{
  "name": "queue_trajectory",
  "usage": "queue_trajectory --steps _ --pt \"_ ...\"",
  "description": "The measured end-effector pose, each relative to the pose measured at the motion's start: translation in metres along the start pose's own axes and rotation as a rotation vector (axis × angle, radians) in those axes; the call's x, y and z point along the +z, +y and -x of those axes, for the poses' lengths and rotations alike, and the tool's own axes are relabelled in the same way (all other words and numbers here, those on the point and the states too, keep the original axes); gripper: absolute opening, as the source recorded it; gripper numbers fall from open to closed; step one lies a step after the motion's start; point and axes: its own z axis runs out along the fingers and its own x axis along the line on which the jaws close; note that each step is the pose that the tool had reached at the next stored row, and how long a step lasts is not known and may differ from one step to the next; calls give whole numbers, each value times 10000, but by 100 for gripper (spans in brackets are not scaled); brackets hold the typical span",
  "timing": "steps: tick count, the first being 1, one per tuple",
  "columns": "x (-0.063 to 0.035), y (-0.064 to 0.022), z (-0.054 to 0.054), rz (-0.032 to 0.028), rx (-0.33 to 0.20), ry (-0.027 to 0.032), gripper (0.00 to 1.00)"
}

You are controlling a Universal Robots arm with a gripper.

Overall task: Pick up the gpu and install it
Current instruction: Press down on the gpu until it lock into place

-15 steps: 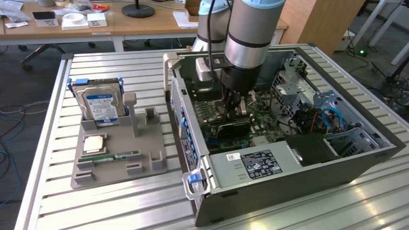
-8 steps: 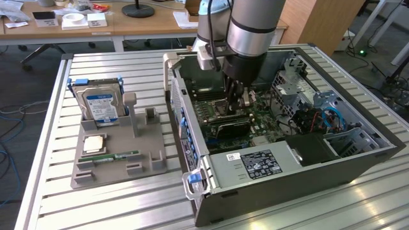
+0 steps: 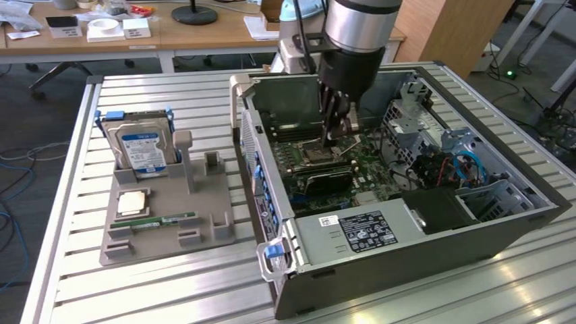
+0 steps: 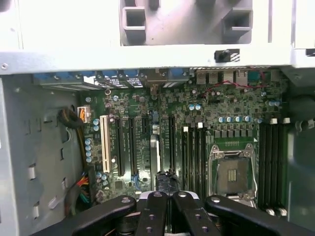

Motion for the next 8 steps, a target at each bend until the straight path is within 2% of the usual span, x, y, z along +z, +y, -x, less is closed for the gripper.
queue_trajectory --steps 2,8 --pt "-29 -1 1 0 0 0 11" --pt "-31 -1 1 0 0 1 11"
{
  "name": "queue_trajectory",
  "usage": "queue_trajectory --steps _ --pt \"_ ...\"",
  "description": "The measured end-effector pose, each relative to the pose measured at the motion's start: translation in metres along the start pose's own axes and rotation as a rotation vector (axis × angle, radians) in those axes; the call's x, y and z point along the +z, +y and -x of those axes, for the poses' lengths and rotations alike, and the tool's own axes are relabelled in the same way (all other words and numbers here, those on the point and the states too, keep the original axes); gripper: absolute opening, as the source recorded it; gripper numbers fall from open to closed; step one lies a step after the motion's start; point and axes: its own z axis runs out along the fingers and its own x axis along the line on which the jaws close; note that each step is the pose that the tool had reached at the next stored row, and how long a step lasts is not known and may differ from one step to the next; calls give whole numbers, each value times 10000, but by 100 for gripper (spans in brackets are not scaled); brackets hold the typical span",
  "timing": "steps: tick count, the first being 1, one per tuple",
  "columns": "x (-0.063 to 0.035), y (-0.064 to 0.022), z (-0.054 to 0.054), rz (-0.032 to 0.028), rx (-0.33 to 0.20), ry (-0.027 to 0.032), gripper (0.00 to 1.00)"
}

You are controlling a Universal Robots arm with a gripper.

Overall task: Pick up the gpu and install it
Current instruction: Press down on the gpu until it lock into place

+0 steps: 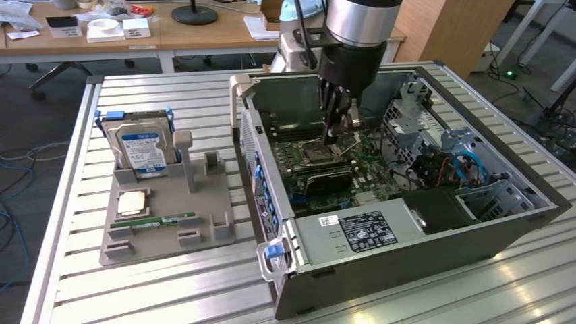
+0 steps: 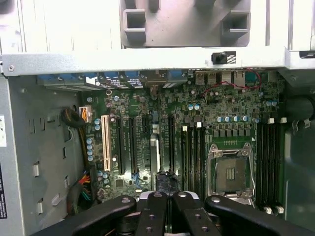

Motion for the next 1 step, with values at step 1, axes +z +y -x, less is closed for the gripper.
queue_trajectory --steps 1 --pt "0 0 0 0 1 0 11"
